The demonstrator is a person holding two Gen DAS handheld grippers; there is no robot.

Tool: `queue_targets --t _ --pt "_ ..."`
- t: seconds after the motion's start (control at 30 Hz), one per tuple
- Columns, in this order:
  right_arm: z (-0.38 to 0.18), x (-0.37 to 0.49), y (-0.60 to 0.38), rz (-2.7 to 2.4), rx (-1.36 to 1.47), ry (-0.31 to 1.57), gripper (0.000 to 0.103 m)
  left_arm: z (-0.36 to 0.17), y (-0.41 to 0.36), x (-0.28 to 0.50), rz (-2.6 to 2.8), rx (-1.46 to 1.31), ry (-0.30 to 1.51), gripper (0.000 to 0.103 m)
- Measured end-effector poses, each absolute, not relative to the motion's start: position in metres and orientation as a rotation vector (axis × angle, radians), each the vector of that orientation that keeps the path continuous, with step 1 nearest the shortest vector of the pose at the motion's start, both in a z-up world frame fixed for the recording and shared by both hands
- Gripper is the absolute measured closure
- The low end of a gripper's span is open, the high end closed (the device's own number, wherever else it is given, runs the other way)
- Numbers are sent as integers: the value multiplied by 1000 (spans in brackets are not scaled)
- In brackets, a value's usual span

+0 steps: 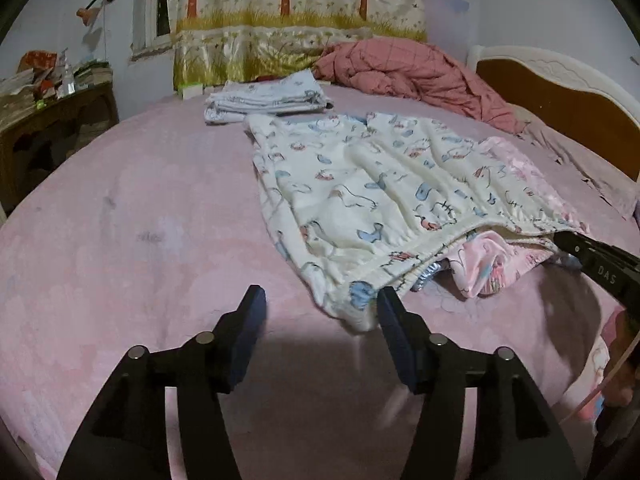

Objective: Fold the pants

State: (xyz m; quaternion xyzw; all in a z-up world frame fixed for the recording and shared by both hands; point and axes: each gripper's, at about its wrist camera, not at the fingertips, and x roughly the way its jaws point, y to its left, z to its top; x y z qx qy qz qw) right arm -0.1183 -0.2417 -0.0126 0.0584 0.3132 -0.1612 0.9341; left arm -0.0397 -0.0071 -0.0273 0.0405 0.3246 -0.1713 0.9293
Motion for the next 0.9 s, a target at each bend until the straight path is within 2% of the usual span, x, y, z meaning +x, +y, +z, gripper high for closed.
queue_targets --t 0.03,0.1,0.23,0.33,0.5,0.57,0.6,0.63,0.7,0.77,0.9 --pt "-10 -121 -244 -314 129 634 64 -24 -4 -41 -348 96 659 43" --pt "-4 -130 -248 -278 147 612 49 -14 6 -44 -349 109 642 38" --pt "22 -137 -249 -202 157 565 49 27 26 -29 -301 133 538 37" --pt "65 -120 -242 -156 116 475 49 68 27 6 -196 164 408 37" --pt "151 -54 -238 -58 168 332 48 129 24 87 -87 97 293 37" --pt "171 -18 -239 -5 235 299 39 152 26 115 -94 34 261 37" --pt "177 -1 -241 34 273 284 28 161 27 128 -98 3 245 37" --pt "182 20 -242 73 303 285 23 168 27 140 -96 -16 234 37" --pt "185 73 -238 80 298 358 23 176 28 162 -105 -43 228 34" --pt "180 125 -231 38 264 423 23 176 28 182 -106 -68 226 26" --pt "164 209 -219 -30 183 535 23 155 30 221 -111 -130 301 26"
